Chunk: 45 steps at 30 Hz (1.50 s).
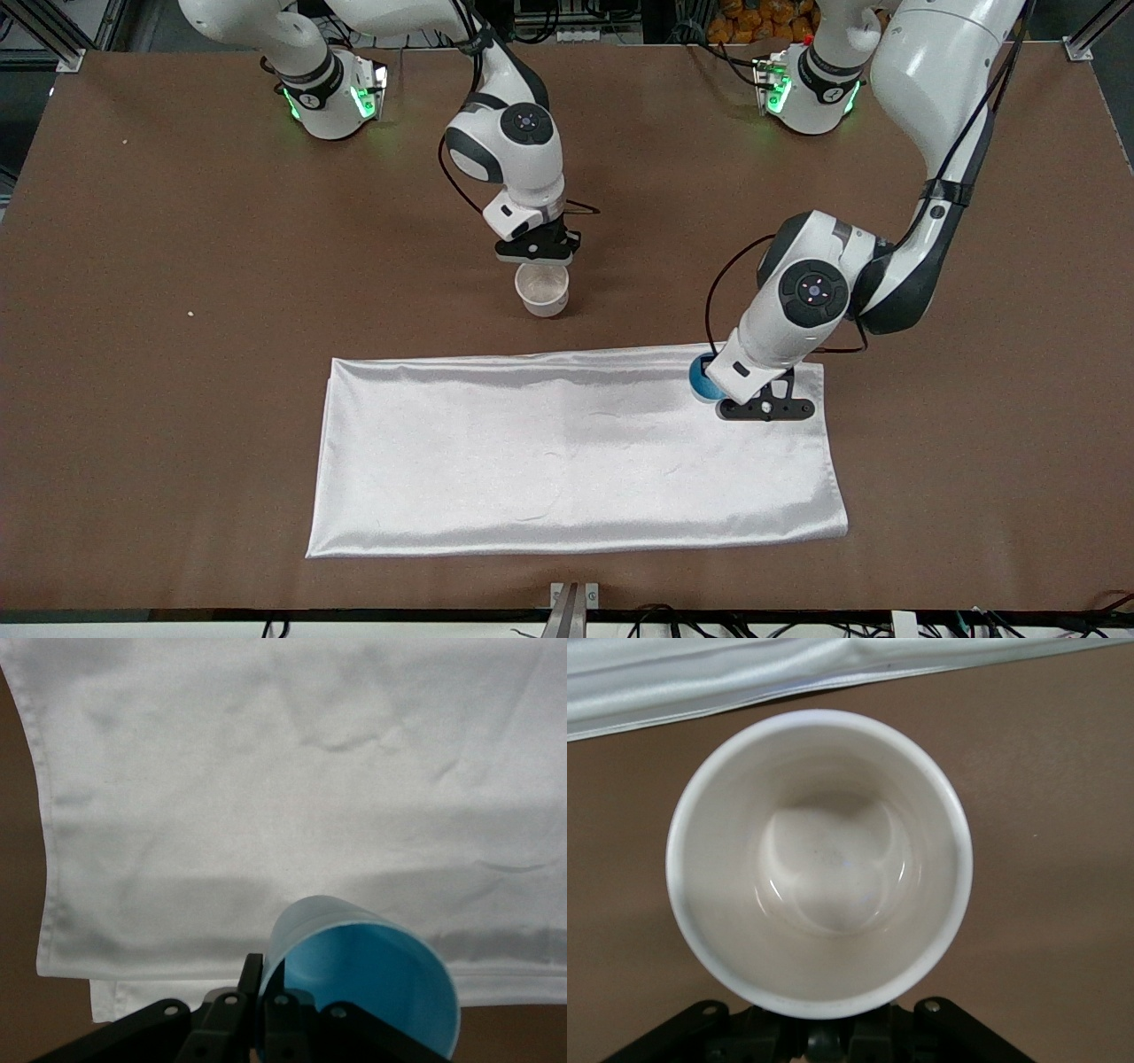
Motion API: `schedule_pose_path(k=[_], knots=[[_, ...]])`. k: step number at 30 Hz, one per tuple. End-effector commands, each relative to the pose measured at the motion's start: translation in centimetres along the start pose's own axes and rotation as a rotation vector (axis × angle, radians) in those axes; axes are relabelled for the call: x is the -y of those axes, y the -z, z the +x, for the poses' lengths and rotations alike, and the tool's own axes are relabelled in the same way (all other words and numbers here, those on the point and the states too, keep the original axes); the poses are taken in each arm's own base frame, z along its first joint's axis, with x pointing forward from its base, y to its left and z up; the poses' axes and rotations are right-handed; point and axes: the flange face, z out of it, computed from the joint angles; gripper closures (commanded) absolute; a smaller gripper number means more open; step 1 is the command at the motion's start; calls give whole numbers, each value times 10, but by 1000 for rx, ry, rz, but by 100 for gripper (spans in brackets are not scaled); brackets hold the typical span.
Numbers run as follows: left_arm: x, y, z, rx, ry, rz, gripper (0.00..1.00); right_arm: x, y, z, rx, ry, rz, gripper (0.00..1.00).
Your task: Place blue cup into white mug on table
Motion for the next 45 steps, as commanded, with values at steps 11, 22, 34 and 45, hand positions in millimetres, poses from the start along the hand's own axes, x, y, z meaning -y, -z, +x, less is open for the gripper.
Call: schedule_pose_path(k=[11, 22, 34, 45], knots=[[-8, -3, -3, -10, 10, 25, 100, 15, -15, -5, -18, -5, -6, 100], [-8, -3, -3, -10, 12, 25, 100, 17, -12, -3, -22, -4, -3, 24], [-9, 8, -3, -21, 20, 15, 100, 23, 11, 6, -36, -7, 11, 0], [-62, 27, -40, -13, 42, 18, 100, 21, 79, 70, -6, -17, -95, 0]])
